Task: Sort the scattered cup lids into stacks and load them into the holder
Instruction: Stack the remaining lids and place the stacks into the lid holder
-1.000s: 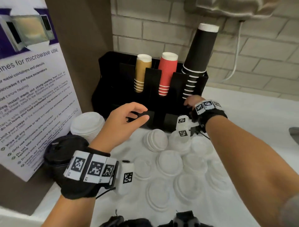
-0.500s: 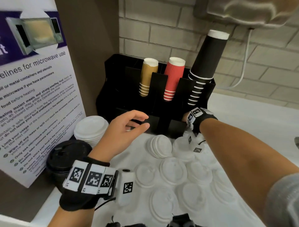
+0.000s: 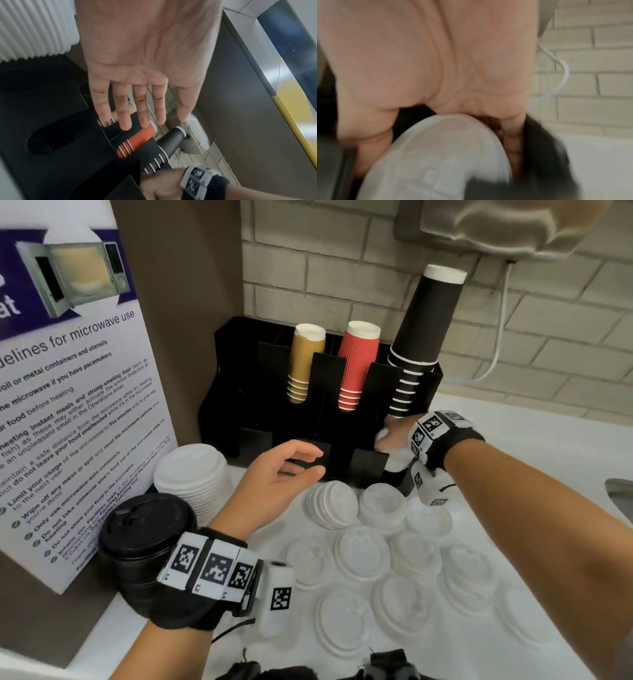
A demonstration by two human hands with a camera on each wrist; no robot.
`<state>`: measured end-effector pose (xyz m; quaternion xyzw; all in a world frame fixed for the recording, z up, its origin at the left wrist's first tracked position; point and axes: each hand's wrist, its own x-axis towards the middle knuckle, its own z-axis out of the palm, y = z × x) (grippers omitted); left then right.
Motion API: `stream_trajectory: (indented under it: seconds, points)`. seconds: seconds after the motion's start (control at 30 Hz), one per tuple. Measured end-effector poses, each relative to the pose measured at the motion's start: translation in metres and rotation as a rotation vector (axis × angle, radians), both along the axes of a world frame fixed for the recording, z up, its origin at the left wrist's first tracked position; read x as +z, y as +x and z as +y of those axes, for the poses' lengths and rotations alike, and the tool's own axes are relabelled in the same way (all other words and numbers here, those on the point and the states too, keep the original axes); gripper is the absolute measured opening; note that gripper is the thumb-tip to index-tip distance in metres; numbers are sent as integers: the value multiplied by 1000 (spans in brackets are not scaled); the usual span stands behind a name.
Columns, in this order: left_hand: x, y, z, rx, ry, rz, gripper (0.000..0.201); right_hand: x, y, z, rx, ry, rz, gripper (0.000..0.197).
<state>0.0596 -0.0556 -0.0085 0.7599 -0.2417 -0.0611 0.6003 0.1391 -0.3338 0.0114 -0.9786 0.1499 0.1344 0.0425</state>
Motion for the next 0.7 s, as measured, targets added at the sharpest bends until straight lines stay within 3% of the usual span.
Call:
stream_trajectory:
  seconds: [0.07, 0.13, 0.27, 0.37, 0.43, 0.6, 0.7]
  points:
    - [-1, 0, -4, 2, -5, 4, 22, 29, -13, 5, -25, -1, -73, 78]
    - [1, -2, -8, 15, -25, 9, 32, 57, -32, 11, -14, 36, -161, 71]
    - [7, -8, -18, -23, -182, 190, 58, 78, -95, 49, 203, 565, -210, 43]
    - [10, -13, -25, -170, -355, 489, 60, 65, -124, 85, 402, 891, -136, 33]
    - [8, -15, -25, -267, -436, 601, 68, 50, -129, 96, 456, 958, -143, 36]
    - [-2, -17, -25, -191, -550, 698, 54, 16, -132, 108, 301, 966, -385, 69]
    - [-9, -15, -24, -114, -561, 726, 54, 5, -133, 113, 243, 1008, -454, 59]
